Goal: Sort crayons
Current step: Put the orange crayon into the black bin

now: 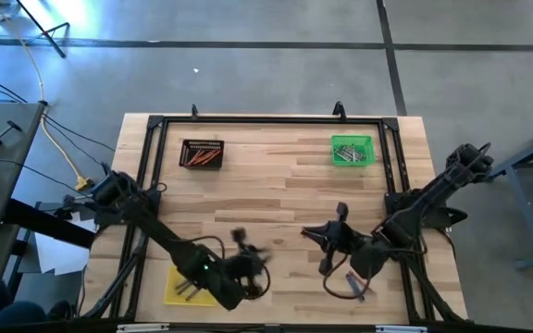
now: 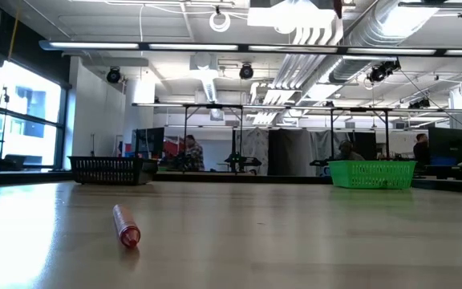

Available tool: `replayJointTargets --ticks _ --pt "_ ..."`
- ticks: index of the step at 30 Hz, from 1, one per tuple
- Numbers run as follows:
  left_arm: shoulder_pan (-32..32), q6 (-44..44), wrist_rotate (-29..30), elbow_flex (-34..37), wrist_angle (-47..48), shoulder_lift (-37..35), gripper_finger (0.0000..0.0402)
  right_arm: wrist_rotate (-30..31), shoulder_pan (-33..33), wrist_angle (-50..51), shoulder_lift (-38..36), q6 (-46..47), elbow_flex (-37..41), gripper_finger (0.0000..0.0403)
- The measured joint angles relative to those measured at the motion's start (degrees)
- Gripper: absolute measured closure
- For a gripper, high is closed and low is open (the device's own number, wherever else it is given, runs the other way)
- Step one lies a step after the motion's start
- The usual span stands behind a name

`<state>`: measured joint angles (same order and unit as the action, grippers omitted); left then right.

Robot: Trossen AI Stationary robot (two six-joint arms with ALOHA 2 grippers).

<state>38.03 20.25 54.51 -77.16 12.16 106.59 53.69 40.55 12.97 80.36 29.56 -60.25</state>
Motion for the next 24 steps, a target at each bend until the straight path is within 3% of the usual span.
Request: replayJointTargets --ticks 2,4,9,24 --pt "-0.9 -6.8 -10.2 1.2 -8.8 0.0 0.0335 -0.8 -0.5 0.1 0.0 -0.1 0.0 0.0400" --pt "-1.8 -11.1 -15.9 1.8 -13.9 0.0 0.0327 -1.7 -0.8 0.0 0.0 -0.4 0.0 0.0400" --pt "-3.4 -15.8 -16.7 1.8 -16.5 0.0 0.0304 -2.2 -0.7 0.0 0.0 -1.5 0.0 0.0399" --pt "-9.4 -16.0 -22.4 1.9 -16.8 0.0 0.0237 -7.2 2.5 0.0 0.0 -0.3 0.0 0.0398"
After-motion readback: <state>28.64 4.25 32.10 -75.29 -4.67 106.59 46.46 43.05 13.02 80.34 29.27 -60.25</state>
